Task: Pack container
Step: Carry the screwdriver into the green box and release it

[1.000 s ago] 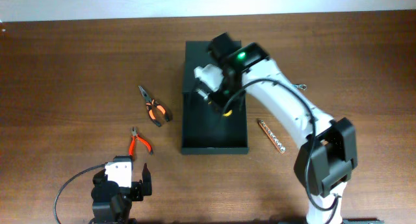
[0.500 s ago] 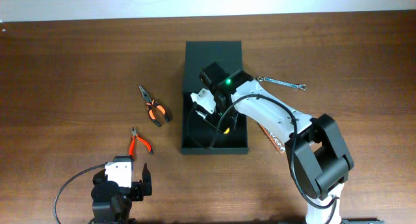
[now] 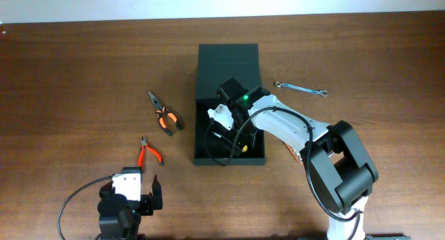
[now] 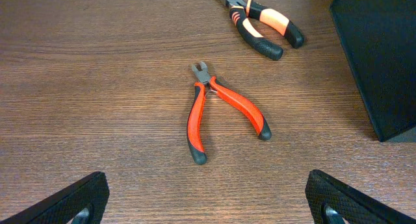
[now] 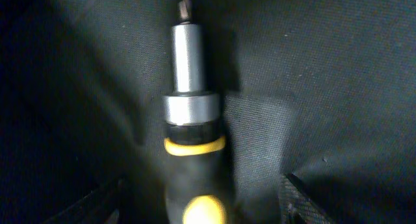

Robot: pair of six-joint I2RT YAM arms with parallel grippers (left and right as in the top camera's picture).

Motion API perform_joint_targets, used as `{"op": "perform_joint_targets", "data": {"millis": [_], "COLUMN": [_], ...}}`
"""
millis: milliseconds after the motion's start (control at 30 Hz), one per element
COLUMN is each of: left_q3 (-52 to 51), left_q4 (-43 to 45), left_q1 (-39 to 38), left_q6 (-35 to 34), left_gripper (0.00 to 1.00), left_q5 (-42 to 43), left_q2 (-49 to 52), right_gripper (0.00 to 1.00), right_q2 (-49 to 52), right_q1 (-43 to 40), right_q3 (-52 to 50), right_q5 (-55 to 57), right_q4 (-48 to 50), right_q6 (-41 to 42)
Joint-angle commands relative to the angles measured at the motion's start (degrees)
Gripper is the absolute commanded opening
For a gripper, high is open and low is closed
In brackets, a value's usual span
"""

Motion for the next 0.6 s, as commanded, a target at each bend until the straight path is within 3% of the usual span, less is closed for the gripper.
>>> {"op": "perform_joint_targets", "data": {"millis": [0,233,333,567], "left_q3": [-0.33,-0.33,-0.33,-0.33], "left_q4": [0.13,0.13,0.13,0.13], "left_q1": [0.33,0.33,0.33,0.33], "left_q6": [1.11,1.11,1.11,1.11], "left_gripper": [0.99,0.99,0.99,0.99], "left_q5": [0.66,0.66,0.66,0.66], "left_q2": [-0.46,-0.46,-0.46,-0.46], "right_gripper": [0.71,0.72,0.79,0.81], "right_q2": [-1.03,-3.23,-5.27,-12.59], "right_q1": [0.22,0.09,-0.83,-8.46], "right_q3": [3.17,17.38,22.77,23.50], "right_q5": [0.09,0.15,0.74,2.08], "right_q4": [-0.24,-8.04,-13.22,-22.03], "right_q6": [0.13,2.95,2.95,6.12]}}
